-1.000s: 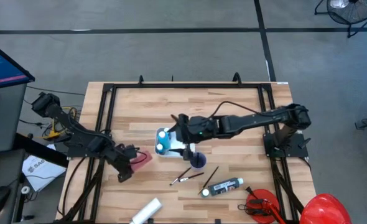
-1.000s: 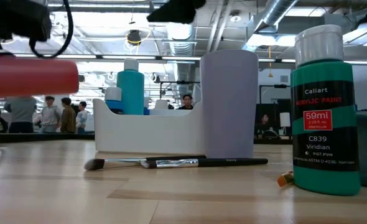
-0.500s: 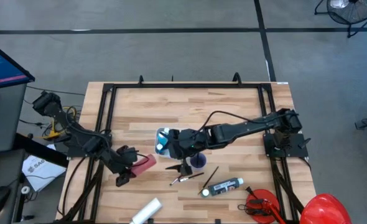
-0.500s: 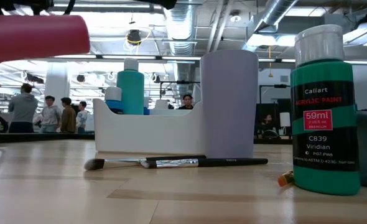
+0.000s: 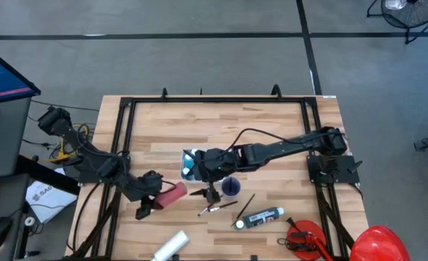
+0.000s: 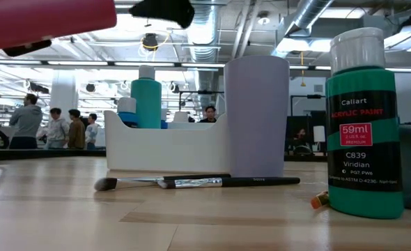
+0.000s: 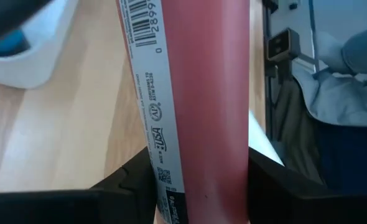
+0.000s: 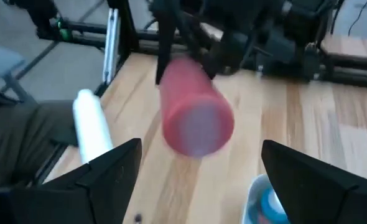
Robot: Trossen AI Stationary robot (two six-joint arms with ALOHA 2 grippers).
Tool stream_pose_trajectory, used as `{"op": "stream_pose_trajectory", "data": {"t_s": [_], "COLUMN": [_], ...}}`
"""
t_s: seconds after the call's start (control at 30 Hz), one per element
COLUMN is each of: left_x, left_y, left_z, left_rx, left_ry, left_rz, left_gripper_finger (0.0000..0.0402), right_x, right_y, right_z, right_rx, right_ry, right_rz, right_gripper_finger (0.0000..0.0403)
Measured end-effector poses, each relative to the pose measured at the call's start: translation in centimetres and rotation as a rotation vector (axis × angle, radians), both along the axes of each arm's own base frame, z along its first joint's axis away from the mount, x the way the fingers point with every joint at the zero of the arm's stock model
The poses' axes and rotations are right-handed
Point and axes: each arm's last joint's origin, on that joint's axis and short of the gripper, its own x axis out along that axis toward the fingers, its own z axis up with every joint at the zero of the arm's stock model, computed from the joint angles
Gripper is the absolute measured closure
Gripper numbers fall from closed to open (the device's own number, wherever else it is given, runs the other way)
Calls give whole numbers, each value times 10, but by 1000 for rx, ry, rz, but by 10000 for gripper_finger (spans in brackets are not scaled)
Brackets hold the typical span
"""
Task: Pick & Place Paint Supplies
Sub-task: Put the red paint bottle into the white bin
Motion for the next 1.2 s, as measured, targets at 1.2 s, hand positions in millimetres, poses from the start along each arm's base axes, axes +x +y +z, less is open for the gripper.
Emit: {"op": "stream_pose_trajectory", "data": {"t_s": [1.2], "left_x": [19], "left_y": [17], "left_z": [8], "left_rx": [74], "left_ry": [-143], "left_rz": [5], "left_gripper_finger": [238], "right_x": [27], "right_y": [0], "right_z": [-9], "right_rx": [63], "right_ry": [-5], "right_rz": [55], "right_gripper_finger": [77]}}
